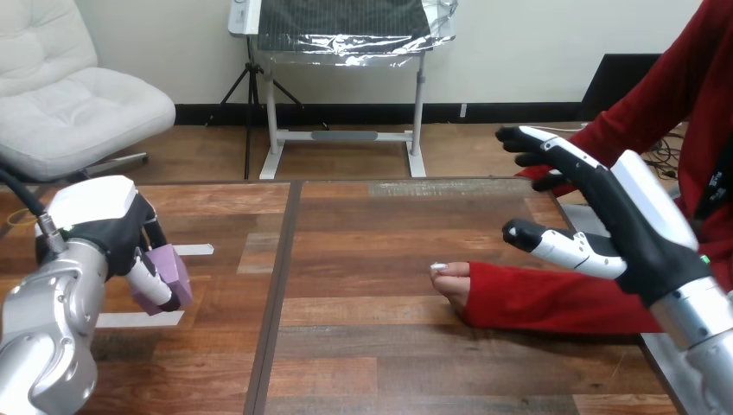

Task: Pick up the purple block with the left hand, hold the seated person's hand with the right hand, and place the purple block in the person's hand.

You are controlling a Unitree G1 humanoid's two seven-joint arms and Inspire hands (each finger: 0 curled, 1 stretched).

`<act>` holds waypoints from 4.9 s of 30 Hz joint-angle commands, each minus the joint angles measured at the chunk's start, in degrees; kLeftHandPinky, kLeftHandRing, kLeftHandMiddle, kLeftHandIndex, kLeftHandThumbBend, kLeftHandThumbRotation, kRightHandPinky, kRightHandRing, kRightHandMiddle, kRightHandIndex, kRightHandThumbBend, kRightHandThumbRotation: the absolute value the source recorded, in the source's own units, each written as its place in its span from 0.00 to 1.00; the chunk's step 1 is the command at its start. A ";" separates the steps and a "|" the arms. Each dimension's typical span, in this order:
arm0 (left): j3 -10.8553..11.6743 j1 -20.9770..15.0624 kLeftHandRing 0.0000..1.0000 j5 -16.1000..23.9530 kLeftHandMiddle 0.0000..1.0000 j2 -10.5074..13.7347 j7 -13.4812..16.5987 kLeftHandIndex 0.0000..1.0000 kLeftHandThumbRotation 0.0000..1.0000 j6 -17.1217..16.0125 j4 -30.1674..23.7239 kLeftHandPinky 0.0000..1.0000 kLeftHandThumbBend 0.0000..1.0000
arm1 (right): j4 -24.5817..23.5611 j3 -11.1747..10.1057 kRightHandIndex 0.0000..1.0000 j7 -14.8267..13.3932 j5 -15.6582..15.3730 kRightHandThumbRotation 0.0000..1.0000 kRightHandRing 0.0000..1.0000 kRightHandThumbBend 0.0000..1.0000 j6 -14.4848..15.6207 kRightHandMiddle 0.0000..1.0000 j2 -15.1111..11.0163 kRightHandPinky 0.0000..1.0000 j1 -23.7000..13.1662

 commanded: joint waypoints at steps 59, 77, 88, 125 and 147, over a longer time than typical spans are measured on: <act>4.38 -2.56 0.51 -1.58 0.52 -0.72 -0.60 0.47 0.00 -1.56 -7.33 0.51 0.80 | 24.75 7.99 0.86 10.73 -7.96 0.38 0.86 1.00 0.76 0.87 -14.09 0.73 -21.25; 5.20 -2.02 0.46 -2.91 0.49 -0.62 -0.89 0.47 0.00 -2.64 -7.86 0.41 0.81 | 30.64 12.42 0.86 10.10 -12.22 0.41 0.84 1.00 2.06 0.87 -12.97 0.73 -24.35; 5.15 -1.93 0.43 -2.90 0.48 -0.46 -1.20 0.47 0.00 -3.00 -7.84 0.39 0.81 | 31.85 14.64 0.86 8.23 -14.24 0.40 0.84 1.00 3.38 0.87 -12.35 0.73 -24.77; 5.75 -1.21 0.47 -3.77 0.50 -0.57 -1.39 0.47 0.00 -3.60 -8.84 0.45 0.81 | 40.56 23.37 0.80 0.36 -22.02 0.25 0.77 1.00 4.42 0.79 -9.32 0.67 -28.37; 5.97 -1.05 0.48 -3.93 0.50 -0.57 -1.52 0.47 0.00 -3.86 -9.18 0.47 0.81 | 47.06 26.32 0.71 -2.20 -22.35 0.24 0.68 0.98 4.36 0.70 -7.11 0.58 -31.16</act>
